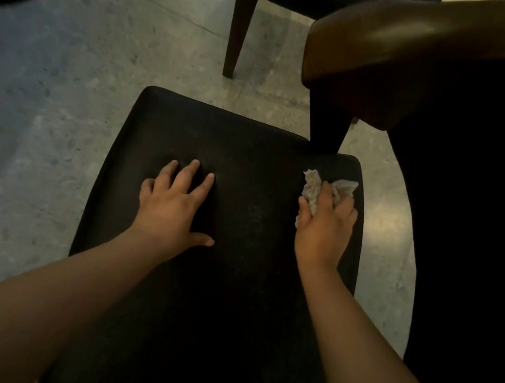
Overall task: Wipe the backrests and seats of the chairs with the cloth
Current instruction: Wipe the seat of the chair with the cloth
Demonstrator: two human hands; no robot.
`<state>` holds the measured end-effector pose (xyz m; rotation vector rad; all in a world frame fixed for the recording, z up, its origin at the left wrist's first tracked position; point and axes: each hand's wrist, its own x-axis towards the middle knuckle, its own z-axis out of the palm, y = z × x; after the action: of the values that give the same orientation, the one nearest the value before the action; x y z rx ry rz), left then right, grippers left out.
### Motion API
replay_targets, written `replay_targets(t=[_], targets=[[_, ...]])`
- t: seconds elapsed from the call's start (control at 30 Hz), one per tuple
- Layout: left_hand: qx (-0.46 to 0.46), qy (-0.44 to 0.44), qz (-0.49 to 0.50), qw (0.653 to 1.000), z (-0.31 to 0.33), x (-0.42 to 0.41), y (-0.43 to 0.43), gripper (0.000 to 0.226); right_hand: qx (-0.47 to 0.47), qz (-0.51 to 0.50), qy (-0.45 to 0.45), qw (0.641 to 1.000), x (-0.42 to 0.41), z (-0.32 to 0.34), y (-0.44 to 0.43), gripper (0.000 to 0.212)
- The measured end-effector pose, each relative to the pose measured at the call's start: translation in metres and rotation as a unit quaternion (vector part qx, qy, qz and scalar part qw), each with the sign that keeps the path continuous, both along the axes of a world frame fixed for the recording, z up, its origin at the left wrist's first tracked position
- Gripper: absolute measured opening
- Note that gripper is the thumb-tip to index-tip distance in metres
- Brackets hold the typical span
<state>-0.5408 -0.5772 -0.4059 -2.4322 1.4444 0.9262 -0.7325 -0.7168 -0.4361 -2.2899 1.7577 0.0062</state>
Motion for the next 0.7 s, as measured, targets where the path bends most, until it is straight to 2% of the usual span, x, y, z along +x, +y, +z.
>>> replay_targets(t=[0.13,0.2,0.27,0.37,0.53,0.7], targets=[[-0.001,-0.017,-0.006,1.0,-0.004,-0.001,0.001,0.114,0.037,0.009,-0.139,0.99,-0.003,0.008,-0.003,0.044],[-0.002,-0.025,-0.01,1.0,-0.005,-0.002,0.002,0.114,0.021,0.008,-0.194,0.981,-0.002,0.015,-0.006,0.041],[-0.002,-0.034,-0.014,0.999,-0.007,-0.003,0.002,0.114,-0.029,0.009,-0.191,0.981,-0.001,0.019,-0.018,0.034],[-0.002,-0.044,-0.017,0.999,-0.01,-0.004,0.004,0.114,-0.08,-0.029,-0.127,0.988,0.001,0.012,-0.047,0.032],[-0.015,-0.05,-0.023,0.998,-0.016,-0.003,0.009,0.113,-0.013,-0.108,-0.099,0.989,0.016,-0.007,-0.073,0.043],[-0.019,-0.059,-0.029,0.998,-0.019,-0.003,0.01,0.114,0.008,-0.039,-0.19,0.981,0.012,-0.003,-0.033,0.038]])
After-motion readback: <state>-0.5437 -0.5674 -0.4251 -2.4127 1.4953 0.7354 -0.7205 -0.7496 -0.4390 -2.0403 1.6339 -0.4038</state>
